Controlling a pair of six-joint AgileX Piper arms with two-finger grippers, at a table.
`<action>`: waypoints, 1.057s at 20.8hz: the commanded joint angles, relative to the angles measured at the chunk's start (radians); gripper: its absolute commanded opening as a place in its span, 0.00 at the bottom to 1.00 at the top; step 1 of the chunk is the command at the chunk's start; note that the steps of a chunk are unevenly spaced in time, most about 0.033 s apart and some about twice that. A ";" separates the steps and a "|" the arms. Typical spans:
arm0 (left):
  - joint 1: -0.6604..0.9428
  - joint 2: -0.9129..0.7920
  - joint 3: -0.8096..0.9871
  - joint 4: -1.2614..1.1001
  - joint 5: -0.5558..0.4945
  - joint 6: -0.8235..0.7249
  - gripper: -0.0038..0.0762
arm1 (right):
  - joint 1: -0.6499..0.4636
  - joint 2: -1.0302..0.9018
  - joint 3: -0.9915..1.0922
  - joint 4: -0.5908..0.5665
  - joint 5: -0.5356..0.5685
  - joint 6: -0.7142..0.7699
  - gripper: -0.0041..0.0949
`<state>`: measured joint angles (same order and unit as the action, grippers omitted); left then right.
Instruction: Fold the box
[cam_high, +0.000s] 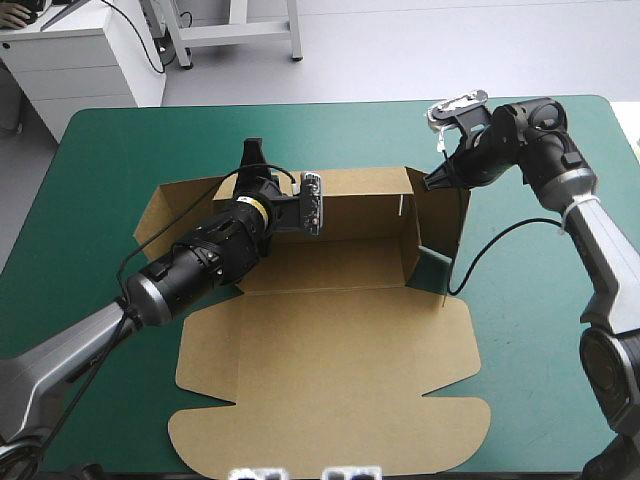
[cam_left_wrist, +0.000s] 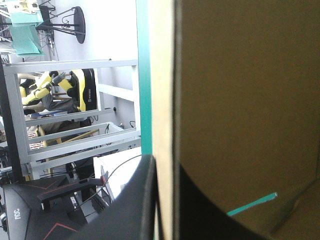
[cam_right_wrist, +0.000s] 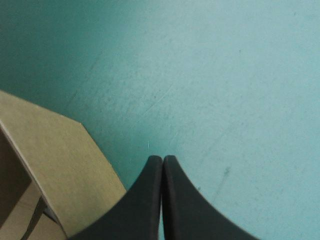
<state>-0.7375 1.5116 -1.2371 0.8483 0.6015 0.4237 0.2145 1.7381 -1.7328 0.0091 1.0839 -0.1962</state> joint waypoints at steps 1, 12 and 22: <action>0.007 -0.014 -0.024 -0.006 -0.009 -0.001 0.06 | -0.004 -0.049 -0.023 0.012 0.054 -0.033 0.03; 0.007 -0.013 -0.024 -0.082 0.032 0.099 0.06 | 0.039 -0.202 0.159 0.229 0.041 -0.160 0.03; 0.007 -0.013 0.009 -0.219 0.085 0.230 0.06 | 0.126 -0.347 0.494 0.324 -0.311 -0.252 0.03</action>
<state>-0.7280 1.5130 -1.2478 0.7216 0.6234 0.6277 0.3339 1.4459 -1.2400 0.2803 0.8637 -0.4260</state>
